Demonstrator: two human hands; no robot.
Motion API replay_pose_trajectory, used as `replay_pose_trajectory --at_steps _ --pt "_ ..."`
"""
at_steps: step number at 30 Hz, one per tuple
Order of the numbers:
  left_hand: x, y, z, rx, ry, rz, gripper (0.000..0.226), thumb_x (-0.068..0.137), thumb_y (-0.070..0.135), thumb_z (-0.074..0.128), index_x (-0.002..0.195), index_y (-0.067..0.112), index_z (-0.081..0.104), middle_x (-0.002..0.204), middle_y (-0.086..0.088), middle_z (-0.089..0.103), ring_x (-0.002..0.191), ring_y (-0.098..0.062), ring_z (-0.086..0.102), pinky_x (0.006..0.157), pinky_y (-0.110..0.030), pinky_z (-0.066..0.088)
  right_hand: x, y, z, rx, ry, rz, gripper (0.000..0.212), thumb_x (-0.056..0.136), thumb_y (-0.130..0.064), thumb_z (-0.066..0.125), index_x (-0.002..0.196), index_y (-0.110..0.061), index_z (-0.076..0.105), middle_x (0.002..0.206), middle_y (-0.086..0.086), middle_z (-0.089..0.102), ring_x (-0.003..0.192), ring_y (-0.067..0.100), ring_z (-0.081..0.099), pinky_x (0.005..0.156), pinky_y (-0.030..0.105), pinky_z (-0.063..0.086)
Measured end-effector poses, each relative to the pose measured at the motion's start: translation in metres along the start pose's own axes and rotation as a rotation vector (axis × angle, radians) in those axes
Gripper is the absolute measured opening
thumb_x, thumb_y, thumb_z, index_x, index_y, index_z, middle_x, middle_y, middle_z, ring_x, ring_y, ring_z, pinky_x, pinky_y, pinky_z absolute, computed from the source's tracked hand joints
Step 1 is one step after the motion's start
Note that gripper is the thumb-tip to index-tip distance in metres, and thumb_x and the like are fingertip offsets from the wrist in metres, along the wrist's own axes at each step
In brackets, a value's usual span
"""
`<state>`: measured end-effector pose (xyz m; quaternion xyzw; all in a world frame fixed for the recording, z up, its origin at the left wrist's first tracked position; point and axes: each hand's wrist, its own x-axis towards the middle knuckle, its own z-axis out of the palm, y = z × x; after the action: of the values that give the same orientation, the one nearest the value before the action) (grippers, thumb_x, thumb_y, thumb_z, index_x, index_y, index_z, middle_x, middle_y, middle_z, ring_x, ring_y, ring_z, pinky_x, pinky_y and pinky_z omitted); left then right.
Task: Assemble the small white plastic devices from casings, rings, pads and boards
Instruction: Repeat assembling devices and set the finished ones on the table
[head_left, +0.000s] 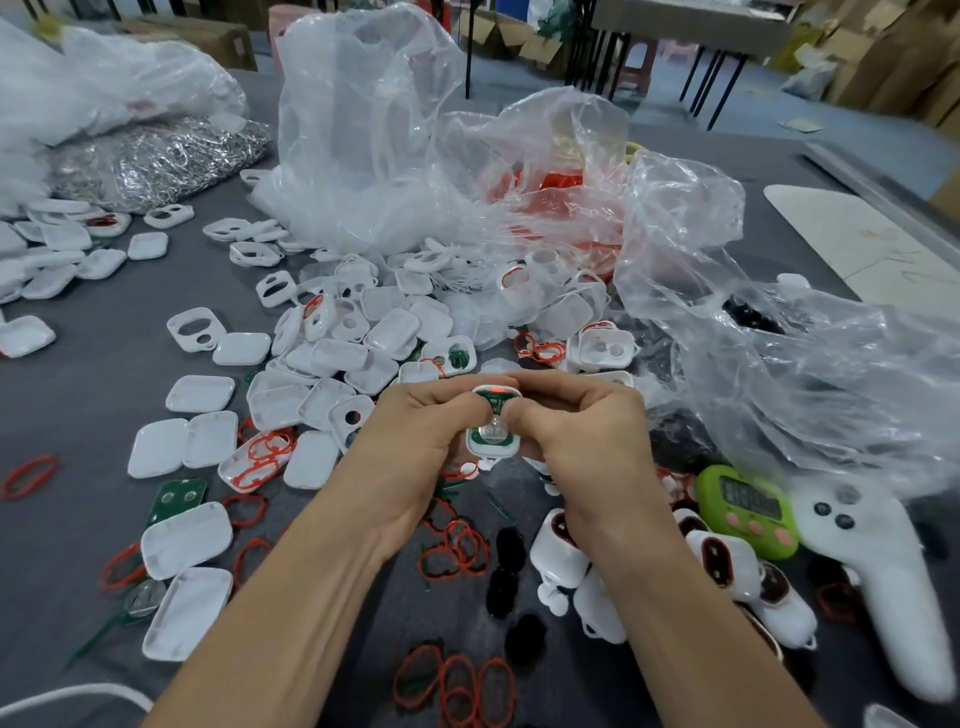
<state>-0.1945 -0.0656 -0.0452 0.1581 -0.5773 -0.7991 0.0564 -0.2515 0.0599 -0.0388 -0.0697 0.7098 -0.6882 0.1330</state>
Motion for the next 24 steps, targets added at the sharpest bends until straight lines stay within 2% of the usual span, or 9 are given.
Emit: replay_pose_trajectory --at_steps 2,6,9,11,14,19,22,24 --pt "0.0008 0.0003 0.0003 -0.005 0.022 -0.003 0.032 0.086 -0.004 0.057 0.095 0.013 0.083 0.081 -0.013 0.074 0.070 -0.022 0.059 0.062 -0.027 0.047 0.0012 -0.0003 -0.0005 0.018 -0.037 0.026 0.028 0.082 0.007 0.072 0.088 -0.018 0.082 0.085 0.005 0.080 0.085 0.026 0.078 0.087 0.046 0.063" --pt "-0.0004 0.0019 0.0015 -0.034 0.045 0.009 0.030 0.086 -0.005 0.058 0.090 0.011 0.084 0.080 -0.013 0.076 0.063 -0.017 0.065 0.055 -0.021 0.051 0.0004 0.0003 -0.0008 0.046 -0.083 0.021 0.028 0.086 0.009 0.069 0.092 -0.016 0.080 0.089 0.005 0.081 0.086 0.023 0.078 0.085 0.041 0.064" --pt "-0.0003 0.0006 0.0013 -0.040 0.100 0.014 0.031 0.083 -0.008 0.057 0.089 0.007 0.083 0.083 -0.020 0.076 0.067 -0.022 0.065 0.057 -0.023 0.054 -0.0010 -0.0005 -0.0020 0.031 -0.157 -0.022 0.035 0.085 0.010 0.068 0.086 -0.023 0.081 0.090 0.003 0.081 0.084 0.015 0.077 0.074 0.026 0.062" --pt "0.0003 -0.0008 0.0019 -0.038 0.139 0.018 0.029 0.082 -0.008 0.058 0.092 0.005 0.082 0.090 -0.028 0.075 0.073 -0.028 0.063 0.064 -0.031 0.053 -0.0023 -0.0021 -0.0020 0.005 -0.206 -0.044 0.043 0.081 0.013 0.068 0.084 -0.028 0.082 0.090 0.002 0.081 0.082 0.012 0.076 0.070 0.019 0.057" --pt "0.0004 -0.0012 0.0031 -0.019 0.157 0.022 0.028 0.083 -0.005 0.060 0.096 0.008 0.083 0.093 -0.031 0.074 0.076 -0.030 0.059 0.070 -0.036 0.047 -0.0017 -0.0023 -0.0032 -0.027 -0.225 -0.047 0.049 0.081 0.015 0.067 0.087 -0.031 0.081 0.092 -0.001 0.080 0.086 0.012 0.075 0.073 0.022 0.058" --pt "0.0006 -0.0009 0.0033 -0.044 0.121 0.012 0.029 0.086 -0.004 0.060 0.096 0.010 0.083 0.088 -0.025 0.073 0.078 -0.031 0.056 0.063 -0.029 0.045 0.0009 -0.0010 -0.0052 -0.015 -0.204 0.033 0.038 0.085 0.011 0.068 0.106 -0.019 0.079 0.101 0.005 0.080 0.098 0.024 0.076 0.086 0.041 0.063" --pt "0.0012 -0.0021 0.0021 -0.045 0.122 0.001 0.026 0.087 -0.002 0.061 0.096 0.010 0.083 0.088 -0.025 0.070 0.079 -0.031 0.053 0.064 -0.032 0.042 0.0007 -0.0002 -0.0028 -0.013 -0.153 0.048 0.037 0.083 0.012 0.070 0.100 -0.018 0.080 0.095 0.005 0.080 0.094 0.025 0.077 0.087 0.045 0.063" --pt "0.0008 -0.0031 0.0026 -0.018 0.112 0.007 0.027 0.088 -0.002 0.060 0.095 0.011 0.083 0.082 -0.017 0.071 0.071 -0.025 0.058 0.059 -0.027 0.045 0.0008 0.0003 -0.0023 -0.049 -0.113 0.033 0.037 0.080 0.011 0.071 0.095 -0.021 0.080 0.089 0.001 0.081 0.087 0.021 0.078 0.082 0.040 0.063"
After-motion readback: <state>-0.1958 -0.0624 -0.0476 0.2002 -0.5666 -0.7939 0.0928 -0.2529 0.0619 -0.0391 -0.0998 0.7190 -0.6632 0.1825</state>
